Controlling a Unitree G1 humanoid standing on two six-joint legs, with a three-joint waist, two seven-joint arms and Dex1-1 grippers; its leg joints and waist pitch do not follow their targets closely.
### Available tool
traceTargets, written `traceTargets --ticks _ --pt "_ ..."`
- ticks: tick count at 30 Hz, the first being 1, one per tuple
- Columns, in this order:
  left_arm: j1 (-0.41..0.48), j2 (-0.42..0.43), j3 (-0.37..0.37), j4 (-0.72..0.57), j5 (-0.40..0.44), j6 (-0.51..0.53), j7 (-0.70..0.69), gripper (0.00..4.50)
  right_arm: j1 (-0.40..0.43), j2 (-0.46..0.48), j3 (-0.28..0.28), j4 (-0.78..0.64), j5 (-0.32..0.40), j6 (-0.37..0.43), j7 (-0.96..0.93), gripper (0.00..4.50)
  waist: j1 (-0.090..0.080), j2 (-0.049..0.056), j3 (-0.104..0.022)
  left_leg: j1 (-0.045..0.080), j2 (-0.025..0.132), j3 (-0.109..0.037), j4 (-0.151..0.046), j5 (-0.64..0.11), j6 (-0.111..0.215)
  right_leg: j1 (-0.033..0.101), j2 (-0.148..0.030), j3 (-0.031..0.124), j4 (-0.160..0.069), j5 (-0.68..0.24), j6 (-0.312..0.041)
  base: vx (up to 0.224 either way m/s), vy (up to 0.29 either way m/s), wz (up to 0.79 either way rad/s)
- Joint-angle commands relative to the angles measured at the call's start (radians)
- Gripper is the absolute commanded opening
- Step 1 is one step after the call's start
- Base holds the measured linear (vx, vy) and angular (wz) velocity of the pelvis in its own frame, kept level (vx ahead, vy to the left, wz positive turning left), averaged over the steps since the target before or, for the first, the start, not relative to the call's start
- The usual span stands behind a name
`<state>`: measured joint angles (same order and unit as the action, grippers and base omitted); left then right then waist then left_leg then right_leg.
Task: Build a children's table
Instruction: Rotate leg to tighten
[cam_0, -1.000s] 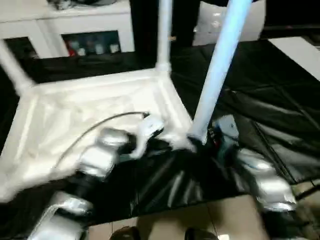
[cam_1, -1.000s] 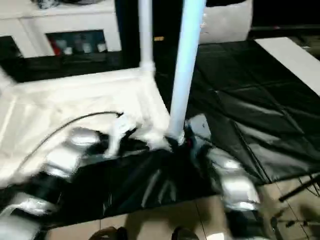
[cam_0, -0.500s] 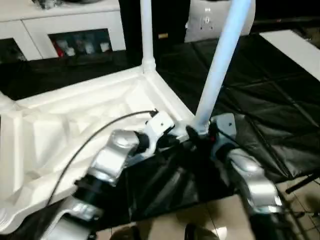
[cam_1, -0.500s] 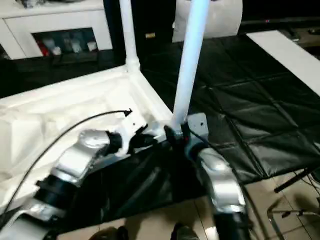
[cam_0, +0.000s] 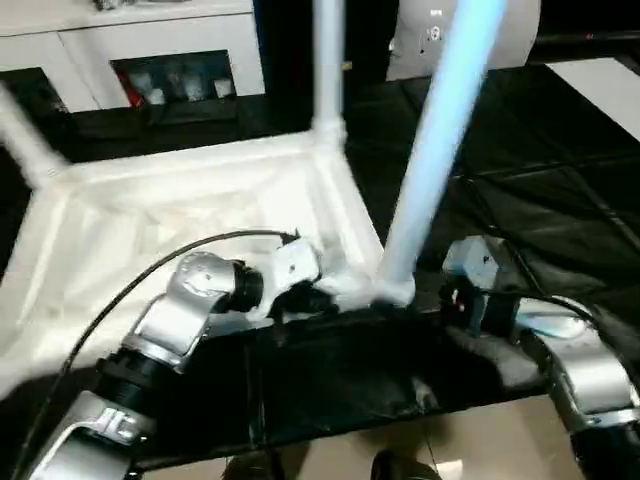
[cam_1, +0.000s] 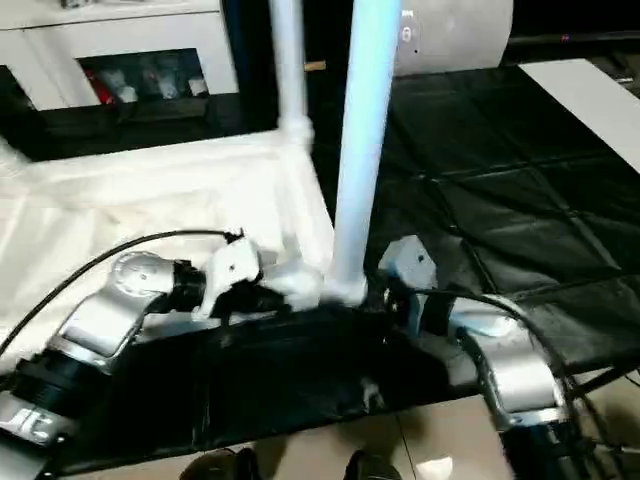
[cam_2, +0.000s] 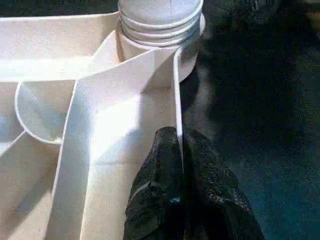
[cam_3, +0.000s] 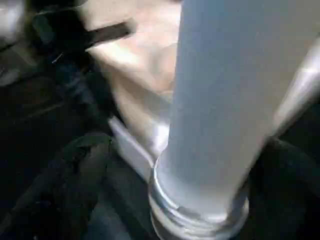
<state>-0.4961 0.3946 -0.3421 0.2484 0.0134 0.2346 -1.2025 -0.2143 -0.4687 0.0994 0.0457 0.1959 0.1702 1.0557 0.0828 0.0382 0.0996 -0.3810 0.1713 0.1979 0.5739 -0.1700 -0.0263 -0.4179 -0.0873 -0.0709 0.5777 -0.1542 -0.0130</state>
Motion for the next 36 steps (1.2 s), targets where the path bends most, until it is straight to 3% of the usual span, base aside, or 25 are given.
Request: traceTargets --ticks 1,6,8,10,25,35,36 --pt "-0.006 0.013 -0.057 0.003 -0.010 -0.035 -0.089 0.00 -0.030 -0.016 0.037 0.019 0.005 -0.022 0.073 4.47 -0.002 -0.010 -0.068 0.024 0.064 -0.025 -0.065 -0.261 0.076 0.049 -0.062 0.049 -0.068 -0.308 -0.232 0.000 0.000 0.00" --pt "-0.022 0.040 -0.080 0.026 -0.012 -0.070 -0.163 0.00 -0.070 -0.048 0.068 0.067 -0.003 -0.035 0.146 4.47 0.003 -0.011 -0.067 0.027 0.064 -0.027 -0.069 -0.294 0.050 0.046 -0.066 0.051 -0.069 -0.347 -0.219 0.000 0.000 0.00" --pt "-0.027 0.046 -0.087 0.035 -0.014 -0.087 -0.184 0.00 -0.079 -0.060 0.078 0.078 -0.003 -0.039 0.172 4.47 0.002 -0.019 -0.066 0.024 0.063 -0.027 -0.069 -0.293 0.052 0.047 -0.067 0.051 -0.069 -0.359 -0.210 0.000 0.000 0.00" --pt "-0.037 0.055 -0.098 0.059 -0.009 -0.117 -0.211 0.00 -0.090 -0.078 0.092 0.090 0.004 -0.030 0.223 4.47 0.005 -0.017 -0.065 0.025 0.064 -0.026 -0.068 -0.297 0.055 0.045 -0.069 0.052 -0.070 -0.369 -0.209 0.000 0.000 0.00" --pt "-0.070 0.066 -0.114 0.126 -0.008 -0.177 -0.264 0.00 -0.108 -0.110 0.121 0.129 0.039 -0.005 0.322 3.14 0.009 -0.020 -0.064 0.020 0.066 -0.027 -0.068 -0.279 0.061 0.047 -0.071 0.052 -0.066 -0.354 -0.220 0.000 0.000 0.00" --pt "-0.068 0.058 -0.101 0.134 -0.022 -0.160 -0.249 0.00 -0.083 -0.102 0.137 0.101 0.054 0.030 0.333 2.67 0.010 -0.020 -0.063 0.020 0.067 -0.027 -0.069 -0.278 0.059 0.047 -0.072 0.052 -0.067 -0.364 -0.218 0.000 0.000 0.00" --pt "-0.064 0.051 -0.091 0.125 -0.030 -0.138 -0.232 0.00 -0.070 -0.095 0.137 0.084 0.061 0.049 0.321 2.66 0.010 -0.016 -0.063 0.021 0.067 -0.028 -0.069 -0.282 0.058 0.046 -0.073 0.052 -0.067 -0.366 -0.219 0.000 0.000 0.00"
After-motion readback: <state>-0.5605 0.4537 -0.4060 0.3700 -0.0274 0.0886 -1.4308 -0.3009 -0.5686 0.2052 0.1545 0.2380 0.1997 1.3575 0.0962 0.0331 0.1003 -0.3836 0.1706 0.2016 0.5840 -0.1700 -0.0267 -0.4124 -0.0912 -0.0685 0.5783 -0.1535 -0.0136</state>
